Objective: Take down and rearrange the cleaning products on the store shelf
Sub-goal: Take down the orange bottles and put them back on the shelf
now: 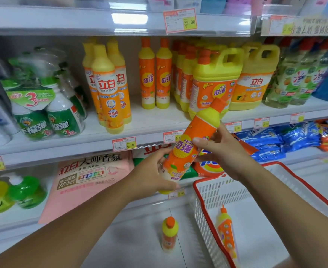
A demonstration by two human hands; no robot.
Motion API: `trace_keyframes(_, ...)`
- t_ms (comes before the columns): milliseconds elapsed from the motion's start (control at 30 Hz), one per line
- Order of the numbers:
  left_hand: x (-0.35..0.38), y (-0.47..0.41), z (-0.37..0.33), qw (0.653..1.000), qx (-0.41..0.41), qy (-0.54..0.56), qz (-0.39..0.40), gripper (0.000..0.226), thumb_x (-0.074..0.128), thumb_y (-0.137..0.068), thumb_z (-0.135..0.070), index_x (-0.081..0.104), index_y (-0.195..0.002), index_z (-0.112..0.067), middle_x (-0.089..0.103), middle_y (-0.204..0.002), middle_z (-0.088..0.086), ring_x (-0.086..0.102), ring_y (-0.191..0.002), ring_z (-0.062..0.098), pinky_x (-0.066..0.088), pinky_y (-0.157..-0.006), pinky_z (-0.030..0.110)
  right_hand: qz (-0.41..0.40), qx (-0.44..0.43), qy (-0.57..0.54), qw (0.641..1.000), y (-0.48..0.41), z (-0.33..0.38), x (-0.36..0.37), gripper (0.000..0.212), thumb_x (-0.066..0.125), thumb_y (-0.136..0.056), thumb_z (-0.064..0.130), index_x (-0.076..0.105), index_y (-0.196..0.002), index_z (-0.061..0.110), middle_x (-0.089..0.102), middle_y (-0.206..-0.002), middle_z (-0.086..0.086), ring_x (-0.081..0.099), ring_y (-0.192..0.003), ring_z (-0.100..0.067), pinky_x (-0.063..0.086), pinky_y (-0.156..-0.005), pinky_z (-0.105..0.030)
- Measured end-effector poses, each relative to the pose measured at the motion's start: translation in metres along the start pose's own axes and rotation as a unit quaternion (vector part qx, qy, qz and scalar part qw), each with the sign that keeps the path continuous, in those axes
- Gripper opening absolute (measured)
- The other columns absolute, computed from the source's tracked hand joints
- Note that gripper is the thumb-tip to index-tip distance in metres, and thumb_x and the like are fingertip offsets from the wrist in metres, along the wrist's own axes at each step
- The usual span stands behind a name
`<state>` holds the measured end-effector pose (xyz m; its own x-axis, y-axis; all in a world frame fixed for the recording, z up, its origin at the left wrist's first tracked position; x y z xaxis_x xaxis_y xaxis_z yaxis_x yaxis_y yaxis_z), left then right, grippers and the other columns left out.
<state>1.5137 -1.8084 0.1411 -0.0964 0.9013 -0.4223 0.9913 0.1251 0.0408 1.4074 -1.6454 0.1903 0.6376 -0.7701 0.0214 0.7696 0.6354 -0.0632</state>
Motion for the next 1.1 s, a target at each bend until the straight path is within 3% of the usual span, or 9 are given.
trace_keyframes(67,0.004,-0.01,0.003,1.0,-0.002,-0.022,-0.006,0.088,0.09,-0.066,-0.018,0.035,-0.128,-0.048,0.053,-0.128,-0.016,0.06,-0.104,-0.007,0.051,-0.079,0.009,-0.011,-0.002,-0.01,1.0,-0.008,-0.005,-0.004,0.075,0.073,-0.078,0.017,0.035,-0.14,0.036,0.071,-0.114,-0.002,0.073,-0.097,-0.02,0.06,-0.069,-0.035)
trace_keyframes(200,0.012,-0.03,0.014,0.998,-0.021,-0.058,-0.014,0.094,0.093,-0.061,-0.033,0.035,-0.135,-0.044,0.048,-0.139,-0.008,0.056,-0.117,0.011,0.053,-0.097,0.035,-0.022,0.007,-0.009,1.0,-0.023,-0.016,-0.011,0.088,0.068,-0.088,0.008,0.016,-0.15,0.041,0.073,-0.109,-0.003,0.073,-0.097,-0.019,0.06,-0.069,-0.034)
trace_keyframes(467,0.019,-0.051,0.021,0.995,-0.076,0.054,0.027,0.081,0.087,-0.052,-0.053,0.048,-0.123,-0.043,0.066,-0.119,-0.015,0.066,-0.106,0.009,0.055,-0.095,0.041,0.042,0.016,0.002,0.999,-0.034,-0.035,-0.01,0.077,0.058,-0.089,-0.009,0.03,-0.148,0.033,0.073,-0.099,-0.011,0.072,-0.092,-0.027,0.058,-0.07,-0.033)
trace_keyframes(567,0.02,-0.052,0.018,0.994,-0.087,0.064,0.009,0.073,0.083,-0.061,-0.051,0.052,-0.125,-0.038,0.07,-0.112,-0.013,0.069,-0.101,0.008,0.055,-0.095,0.041,0.04,0.018,-0.011,0.999,-0.037,-0.045,-0.009,0.078,0.059,-0.089,-0.011,0.03,-0.149,0.029,0.074,-0.102,-0.012,0.072,-0.093,-0.028,0.058,-0.074,-0.037)
trace_keyframes(700,0.008,-0.043,0.019,0.995,-0.094,0.025,-0.035,0.055,0.084,-0.072,-0.039,0.057,-0.12,-0.04,0.073,-0.104,-0.014,0.069,-0.095,0.006,0.056,-0.091,0.035,0.093,0.01,0.0,0.996,-0.036,-0.055,0.005,0.081,0.073,-0.084,0.003,0.032,-0.149,0.028,0.07,-0.119,-0.013,0.067,-0.111,-0.032,0.054,-0.092,-0.047)
trace_keyframes(800,-0.002,-0.032,0.035,0.993,-0.104,-0.009,-0.049,0.05,0.086,-0.07,-0.029,0.062,-0.112,-0.04,0.073,-0.097,-0.016,0.068,-0.089,-0.001,0.056,-0.085,0.025,0.136,0.019,0.027,0.99,-0.031,-0.065,0.01,0.082,0.077,-0.083,0.023,0.031,-0.151,0.033,0.062,-0.135,-0.002,0.06,-0.125,-0.019,0.049,-0.103,-0.039)
trace_keyframes(900,-0.009,-0.016,0.067,0.987,-0.139,-0.054,-0.055,0.05,0.089,-0.066,-0.03,0.062,-0.107,-0.04,0.068,-0.097,-0.019,0.063,-0.088,-0.006,0.049,-0.072,0.016,0.139,0.058,0.167,0.974,-0.02,-0.092,0.004,0.072,0.066,-0.084,0.059,0.031,-0.147,0.052,0.044,-0.151,0.008,0.045,-0.136,-0.011,0.041,-0.109,-0.036)
trace_keyframes(1033,0.0,0.003,0.134,0.972,-0.211,-0.075,-0.078,0.064,0.088,-0.046,-0.047,0.064,-0.104,-0.034,0.071,-0.099,-0.013,0.066,-0.089,0.006,0.053,-0.081,0.03,0.11,0.104,0.405,0.902,0.001,-0.16,-0.02,0.064,0.052,-0.097,0.047,0.026,-0.154,0.031,0.032,-0.156,-0.004,0.036,-0.141,-0.021,0.027,-0.112,-0.03)
trace_keyframes(1100,0.015,0.012,0.159,0.966,-0.233,-0.058,-0.093,0.055,0.091,-0.047,-0.04,0.063,-0.095,-0.034,0.071,-0.095,-0.009,0.066,-0.085,0.006,0.054,-0.079,0.029,0.105,0.147,0.452,0.874,0.015,-0.19,-0.032,0.067,0.049,-0.1,0.044,0.018,-0.157,0.025,0.028,-0.157,-0.01,0.032,-0.143,-0.026,0.026,-0.113,-0.032)
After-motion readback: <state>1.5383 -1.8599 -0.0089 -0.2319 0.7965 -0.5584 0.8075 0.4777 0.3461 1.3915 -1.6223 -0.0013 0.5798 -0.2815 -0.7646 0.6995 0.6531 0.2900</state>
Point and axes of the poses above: each hand's wrist, its own y-axis away from the middle knuckle, its own x-axis out of the palm, z = x × y, the point moved 3 cm from there along -y, towards the middle knuckle
